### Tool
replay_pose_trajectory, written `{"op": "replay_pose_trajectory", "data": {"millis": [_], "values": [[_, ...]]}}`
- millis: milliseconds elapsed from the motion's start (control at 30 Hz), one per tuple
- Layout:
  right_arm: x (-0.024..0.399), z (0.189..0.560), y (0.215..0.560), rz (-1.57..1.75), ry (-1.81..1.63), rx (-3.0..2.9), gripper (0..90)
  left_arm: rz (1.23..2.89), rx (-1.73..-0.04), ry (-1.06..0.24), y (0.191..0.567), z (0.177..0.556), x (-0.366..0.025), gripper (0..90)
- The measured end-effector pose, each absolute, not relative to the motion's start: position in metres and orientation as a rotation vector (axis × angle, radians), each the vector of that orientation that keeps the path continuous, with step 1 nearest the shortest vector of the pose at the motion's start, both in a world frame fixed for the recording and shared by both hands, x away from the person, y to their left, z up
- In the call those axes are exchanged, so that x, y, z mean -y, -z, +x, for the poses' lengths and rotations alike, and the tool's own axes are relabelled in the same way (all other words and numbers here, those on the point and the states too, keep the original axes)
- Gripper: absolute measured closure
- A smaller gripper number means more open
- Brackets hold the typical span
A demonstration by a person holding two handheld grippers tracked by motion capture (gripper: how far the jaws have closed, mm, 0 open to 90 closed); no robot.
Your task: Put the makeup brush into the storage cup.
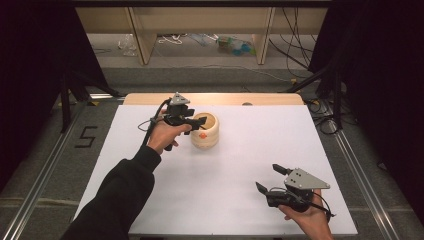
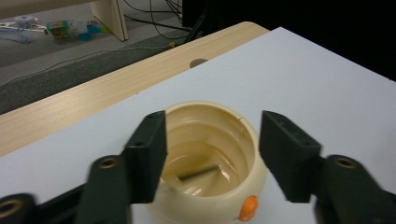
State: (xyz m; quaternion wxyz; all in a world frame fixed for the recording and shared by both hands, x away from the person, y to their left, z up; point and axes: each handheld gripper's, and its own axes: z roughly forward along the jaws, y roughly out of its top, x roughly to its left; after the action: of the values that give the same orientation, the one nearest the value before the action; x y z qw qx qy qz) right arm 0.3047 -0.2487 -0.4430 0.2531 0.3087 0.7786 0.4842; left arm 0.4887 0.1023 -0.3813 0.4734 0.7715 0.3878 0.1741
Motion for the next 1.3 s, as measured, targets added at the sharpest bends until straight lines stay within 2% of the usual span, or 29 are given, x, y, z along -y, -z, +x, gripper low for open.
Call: {"op": "replay_pose_trajectory", "data": {"millis": [100,200,267,500,867,967,1300], "values": [[0.248,0.305,0.443,0.839,-1.318,-2.119,21.5,1.891,-0.933,-0.468,0.374,0.482,-0.107,28.3],[0.248,0.305,0.443,0.835,-1.321,-2.116,21.5,1.829,-0.919,-0.432,0.369,0.471,-0.112,28.5],[0.248,0.305,0.443,0.839,-1.321,-2.116,21.6,1.828,-0.858,-0.457,0.368,0.465,-0.114,28.5],[0.248,0.305,0.441,0.831,-1.322,-2.095,22.4,1.769,-0.864,-0.414,0.376,0.441,-0.118,28.1],[0.248,0.304,0.439,0.809,-1.329,-2.088,22.4,1.767,-0.792,-0.401,0.374,0.426,-0.122,24.6],[0.247,0.304,0.439,0.811,-1.331,-2.086,22.4,1.766,-0.776,-0.352,0.377,0.422,-0.124,23.9],[0.246,0.305,0.439,0.804,-1.336,-2.081,22.2,1.792,-0.734,-0.352,0.389,0.408,-0.125,23.4]]}}
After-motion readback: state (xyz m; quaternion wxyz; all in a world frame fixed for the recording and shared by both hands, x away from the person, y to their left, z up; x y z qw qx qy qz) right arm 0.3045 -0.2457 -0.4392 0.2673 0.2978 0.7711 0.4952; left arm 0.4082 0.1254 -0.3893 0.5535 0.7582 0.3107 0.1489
